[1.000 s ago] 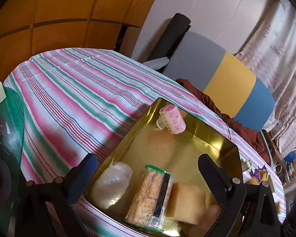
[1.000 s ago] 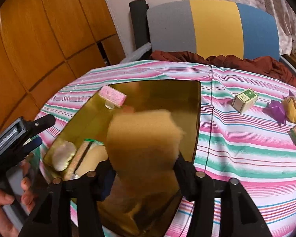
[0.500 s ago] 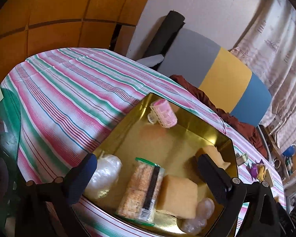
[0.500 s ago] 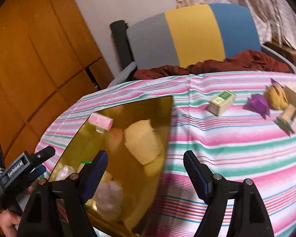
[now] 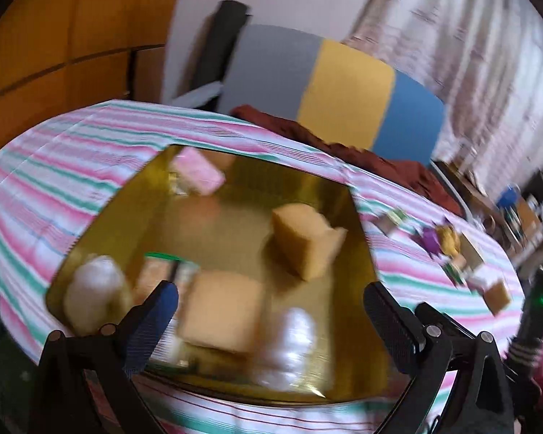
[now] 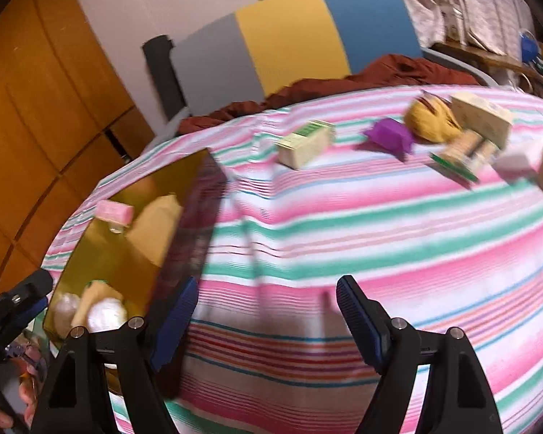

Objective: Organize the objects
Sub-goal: 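Move the right tool back to the items and grasp the cracker packet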

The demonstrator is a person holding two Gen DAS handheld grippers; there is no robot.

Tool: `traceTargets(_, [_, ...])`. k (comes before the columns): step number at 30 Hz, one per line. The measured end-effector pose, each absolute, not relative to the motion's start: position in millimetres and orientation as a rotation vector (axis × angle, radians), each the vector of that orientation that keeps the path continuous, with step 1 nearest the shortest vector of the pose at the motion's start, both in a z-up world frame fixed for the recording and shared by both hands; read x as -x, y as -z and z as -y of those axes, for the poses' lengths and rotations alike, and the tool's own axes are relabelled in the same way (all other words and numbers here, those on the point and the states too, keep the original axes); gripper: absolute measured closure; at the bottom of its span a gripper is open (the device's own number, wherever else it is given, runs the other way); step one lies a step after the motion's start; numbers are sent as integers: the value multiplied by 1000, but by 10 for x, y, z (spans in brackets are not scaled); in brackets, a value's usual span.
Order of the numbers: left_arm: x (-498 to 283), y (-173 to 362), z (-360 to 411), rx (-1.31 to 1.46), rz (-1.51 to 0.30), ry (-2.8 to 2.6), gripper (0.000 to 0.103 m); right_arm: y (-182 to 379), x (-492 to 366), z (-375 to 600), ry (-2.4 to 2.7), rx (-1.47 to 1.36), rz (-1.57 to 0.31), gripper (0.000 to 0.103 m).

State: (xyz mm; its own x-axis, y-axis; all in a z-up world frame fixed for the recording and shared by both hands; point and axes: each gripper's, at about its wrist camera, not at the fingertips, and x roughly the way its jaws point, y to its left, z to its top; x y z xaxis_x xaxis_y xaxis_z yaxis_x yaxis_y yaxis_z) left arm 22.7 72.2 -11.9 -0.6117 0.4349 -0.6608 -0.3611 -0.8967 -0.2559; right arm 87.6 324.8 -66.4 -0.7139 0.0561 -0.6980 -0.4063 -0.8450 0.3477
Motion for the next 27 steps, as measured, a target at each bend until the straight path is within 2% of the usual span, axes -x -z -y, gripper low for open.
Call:
traceTargets(10, [-641,105,-1414,991,-15,-2278,0,802,-1289,-3936,-2407,909,-877,23])
traceTargets(14, [-785,78,-1631,973,-52,-2236,0,724,-1285,-4277,-2349,843,-861,23])
traceTargets(21, [-915,75,-1823,974,-84,-2195,0,711,-906,-5016,-2206,808,-881,23])
traceTargets(27, [-941,119,-1844,1000,-91,-2196,0,839,-469,-5386,-2076,899,-896,23])
